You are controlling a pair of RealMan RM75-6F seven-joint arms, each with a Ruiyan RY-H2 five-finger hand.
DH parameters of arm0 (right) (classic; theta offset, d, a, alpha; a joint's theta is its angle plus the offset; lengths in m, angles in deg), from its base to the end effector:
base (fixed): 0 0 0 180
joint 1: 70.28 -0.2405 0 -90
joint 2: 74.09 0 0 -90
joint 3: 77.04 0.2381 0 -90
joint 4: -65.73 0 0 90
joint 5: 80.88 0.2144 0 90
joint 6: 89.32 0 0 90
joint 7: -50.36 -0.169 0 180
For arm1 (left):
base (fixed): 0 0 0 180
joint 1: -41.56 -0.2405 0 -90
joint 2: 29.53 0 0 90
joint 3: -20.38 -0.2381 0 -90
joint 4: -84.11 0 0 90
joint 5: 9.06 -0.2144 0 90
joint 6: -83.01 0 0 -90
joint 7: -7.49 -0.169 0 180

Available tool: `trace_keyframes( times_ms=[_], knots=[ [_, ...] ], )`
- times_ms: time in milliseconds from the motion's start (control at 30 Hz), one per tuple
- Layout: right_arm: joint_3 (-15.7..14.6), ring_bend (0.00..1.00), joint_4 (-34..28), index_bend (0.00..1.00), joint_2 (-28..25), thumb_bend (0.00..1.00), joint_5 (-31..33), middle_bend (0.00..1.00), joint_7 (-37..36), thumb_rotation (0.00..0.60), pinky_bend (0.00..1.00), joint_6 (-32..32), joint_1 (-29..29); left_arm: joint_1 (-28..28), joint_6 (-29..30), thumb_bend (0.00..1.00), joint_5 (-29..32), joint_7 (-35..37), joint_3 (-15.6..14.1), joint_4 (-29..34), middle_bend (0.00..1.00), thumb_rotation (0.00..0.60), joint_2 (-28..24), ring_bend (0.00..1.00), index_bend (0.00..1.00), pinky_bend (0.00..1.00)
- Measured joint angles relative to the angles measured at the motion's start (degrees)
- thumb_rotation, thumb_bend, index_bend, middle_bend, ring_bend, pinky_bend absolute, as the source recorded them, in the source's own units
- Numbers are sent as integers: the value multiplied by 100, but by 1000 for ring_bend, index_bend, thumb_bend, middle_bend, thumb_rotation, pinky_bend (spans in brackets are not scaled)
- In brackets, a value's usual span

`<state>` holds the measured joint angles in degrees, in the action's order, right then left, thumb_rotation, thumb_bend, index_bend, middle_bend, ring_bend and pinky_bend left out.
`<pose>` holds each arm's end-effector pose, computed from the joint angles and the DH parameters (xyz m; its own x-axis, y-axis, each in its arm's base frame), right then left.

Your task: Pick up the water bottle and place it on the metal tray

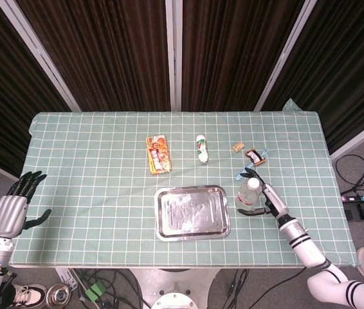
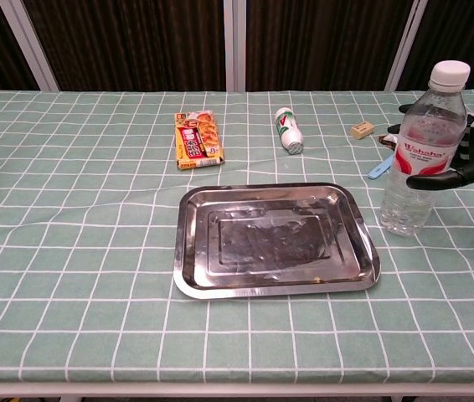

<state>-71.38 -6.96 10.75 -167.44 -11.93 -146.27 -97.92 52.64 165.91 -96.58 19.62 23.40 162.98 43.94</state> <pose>-0.2411 -0.3174 -0.0028 -0.5395 -0.4360 0.7203 -0.8202 0.0788 -0.5667 -0.3005 0.2417 0.1120 0.2676 0.0079 0.9635 0.9570 -0.1188 -0.2648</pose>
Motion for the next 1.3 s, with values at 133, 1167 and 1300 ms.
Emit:
trace_keyframes(
  times_ms=[133, 1167, 1300],
  knots=[
    [163, 353, -18, 621, 142, 114, 231, 512, 489, 600, 364, -122, 0, -5, 0, 275, 8, 32, -1, 17, 180, 600, -10, 87, 173, 188],
    [1100, 390, -1202, 677, -910, 158, 1120, 548, 1810, 600, 420, -219, -247, 30, 5, 275, -27, -41, 3, 262, 180, 600, -57, 87, 173, 188],
    [1334, 391, -1491, 678, -1045, 148, 877, 549, 1770, 600, 422, -385, -350, 82, -22, 275, -18, -103, 49, 319, 180, 600, -42, 87, 173, 188]
  ],
)
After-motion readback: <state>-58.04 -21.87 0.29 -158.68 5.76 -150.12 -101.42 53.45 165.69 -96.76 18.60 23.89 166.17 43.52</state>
